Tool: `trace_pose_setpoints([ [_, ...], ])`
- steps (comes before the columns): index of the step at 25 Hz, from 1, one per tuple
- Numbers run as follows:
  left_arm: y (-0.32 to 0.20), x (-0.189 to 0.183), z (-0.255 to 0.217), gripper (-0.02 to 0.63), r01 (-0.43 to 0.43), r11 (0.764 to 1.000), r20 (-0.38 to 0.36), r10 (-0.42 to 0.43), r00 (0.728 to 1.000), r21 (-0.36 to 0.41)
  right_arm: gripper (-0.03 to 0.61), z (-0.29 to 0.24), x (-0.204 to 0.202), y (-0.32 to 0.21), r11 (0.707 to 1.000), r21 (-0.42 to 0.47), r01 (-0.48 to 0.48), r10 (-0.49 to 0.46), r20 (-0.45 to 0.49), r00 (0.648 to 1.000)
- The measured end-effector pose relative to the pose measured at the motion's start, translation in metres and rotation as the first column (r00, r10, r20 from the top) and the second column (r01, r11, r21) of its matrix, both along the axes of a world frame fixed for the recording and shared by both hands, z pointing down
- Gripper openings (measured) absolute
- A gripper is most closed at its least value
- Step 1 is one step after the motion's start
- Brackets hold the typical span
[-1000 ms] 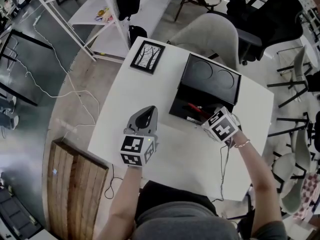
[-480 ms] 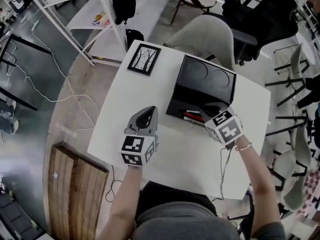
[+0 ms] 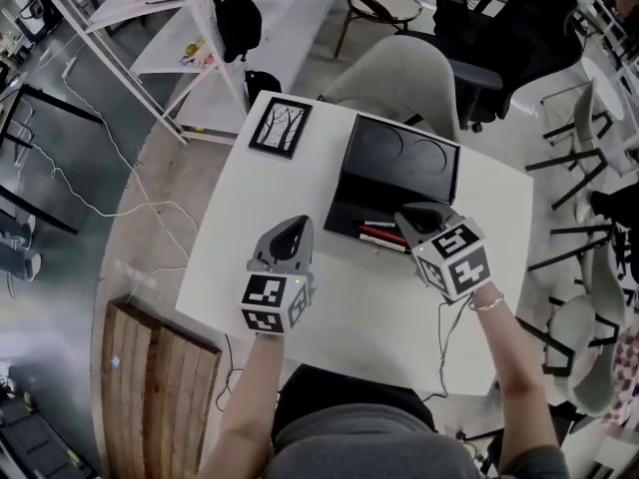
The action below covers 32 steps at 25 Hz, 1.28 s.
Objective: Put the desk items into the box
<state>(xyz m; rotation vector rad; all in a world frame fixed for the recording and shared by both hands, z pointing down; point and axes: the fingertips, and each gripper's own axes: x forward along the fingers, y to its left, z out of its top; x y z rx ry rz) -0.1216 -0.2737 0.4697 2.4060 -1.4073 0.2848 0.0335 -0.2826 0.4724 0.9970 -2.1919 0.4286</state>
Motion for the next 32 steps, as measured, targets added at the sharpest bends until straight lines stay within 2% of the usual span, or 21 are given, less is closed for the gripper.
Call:
trace_pose_setpoints([
  [6,0.003,0.006,-0.008,0.005,-0.01,1.0,0.013,0.01,1.0,0.021,0.009,-0.03,0.005,0.006,0.995,0.077,-0.07,0.062,0.103,0.993],
  [14,0.008,0.015,-0.02,0.005,-0.024,0.999,0.029,0.022,0.999,0.045,0.005,-0.059,0.027,0.017,0.971,0.149,-0.186,0.147,0.243,0.959],
  [20,0.011,0.022,-0.027,0.006,-0.032,0.998,0.043,0.029,0.999,0.06,0.005,-0.076,0.049,0.028,0.942,0.2,-0.269,0.199,0.311,0.929],
  [27,0.018,0.028,-0.031,0.005,-0.039,0.997,0.053,0.035,0.998,0.071,0.003,-0.096,0.065,0.048,0.89,0.299,-0.343,0.235,0.341,0.91],
  [32,0.023,0.029,-0.033,0.006,-0.035,0.997,0.062,0.031,0.998,0.07,0.003,-0.103,0.075,0.06,0.873,0.302,-0.384,0.251,0.397,0.883],
])
